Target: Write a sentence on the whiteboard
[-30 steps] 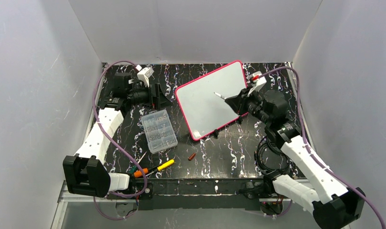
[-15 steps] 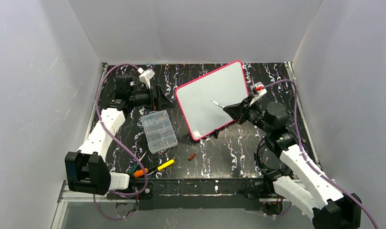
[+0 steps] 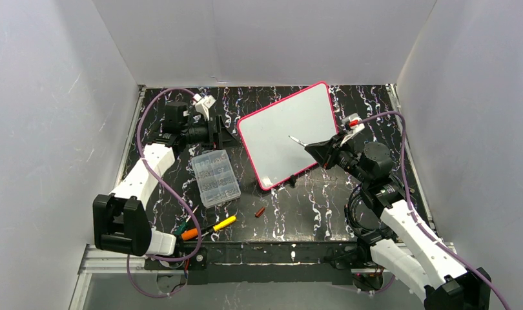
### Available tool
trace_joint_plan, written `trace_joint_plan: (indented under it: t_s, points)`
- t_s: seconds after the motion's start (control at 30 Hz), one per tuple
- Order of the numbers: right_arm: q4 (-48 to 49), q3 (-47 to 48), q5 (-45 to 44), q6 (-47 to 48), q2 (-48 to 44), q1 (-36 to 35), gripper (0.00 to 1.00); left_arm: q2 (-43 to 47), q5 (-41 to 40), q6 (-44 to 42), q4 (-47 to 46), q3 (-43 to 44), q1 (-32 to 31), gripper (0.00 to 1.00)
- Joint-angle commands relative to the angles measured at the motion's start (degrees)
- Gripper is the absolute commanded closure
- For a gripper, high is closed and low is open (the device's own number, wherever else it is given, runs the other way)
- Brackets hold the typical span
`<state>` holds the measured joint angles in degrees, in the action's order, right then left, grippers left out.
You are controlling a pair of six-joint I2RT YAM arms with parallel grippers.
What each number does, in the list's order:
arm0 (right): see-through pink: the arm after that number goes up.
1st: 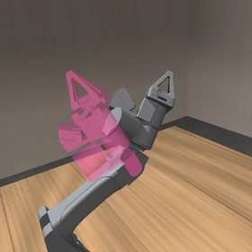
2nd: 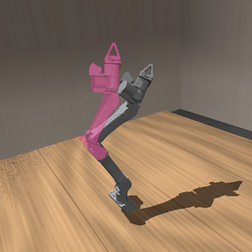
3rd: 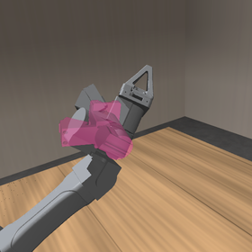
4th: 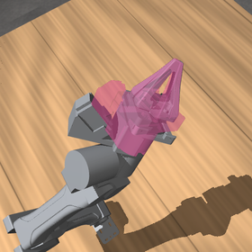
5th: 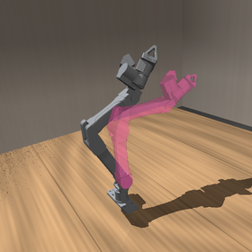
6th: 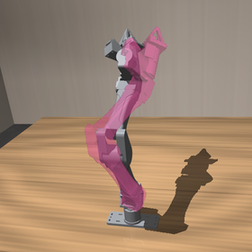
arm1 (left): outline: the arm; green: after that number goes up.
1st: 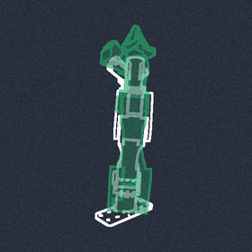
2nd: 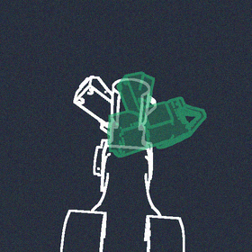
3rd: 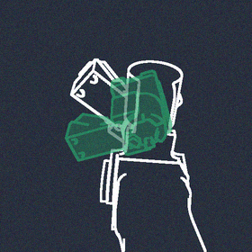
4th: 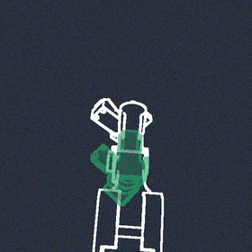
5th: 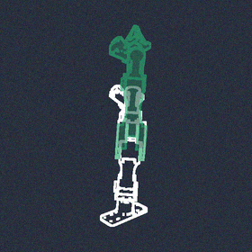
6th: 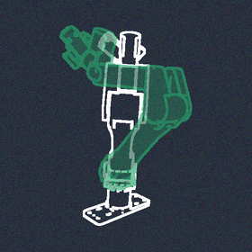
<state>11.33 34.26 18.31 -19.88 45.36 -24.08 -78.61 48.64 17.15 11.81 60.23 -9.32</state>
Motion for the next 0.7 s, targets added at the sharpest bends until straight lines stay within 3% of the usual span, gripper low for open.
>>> trace_joint_plan:
  t_s: [0.0, 0.4, 0.67]
  points:
    - [3.1, 0.0, 0.9, 1.1, -0.7, -0.3, 0.99, -1.1, 1.5, 0.3, -0.9, -0.5, -1.1, 0.29]
    - [7.1, 1.8, 1.8, 1.4, 4.4, -2.2, 0.99, -4.6, 4.0, 3.2, -5.7, 0.6, -3.3, 0.34]
    - [8.9, 5.1, -3.7, 3.7, 9.9, -9.1, 0.99, -6.2, 2.3, 4.3, -7.6, 1.5, -3.5, 0.41]
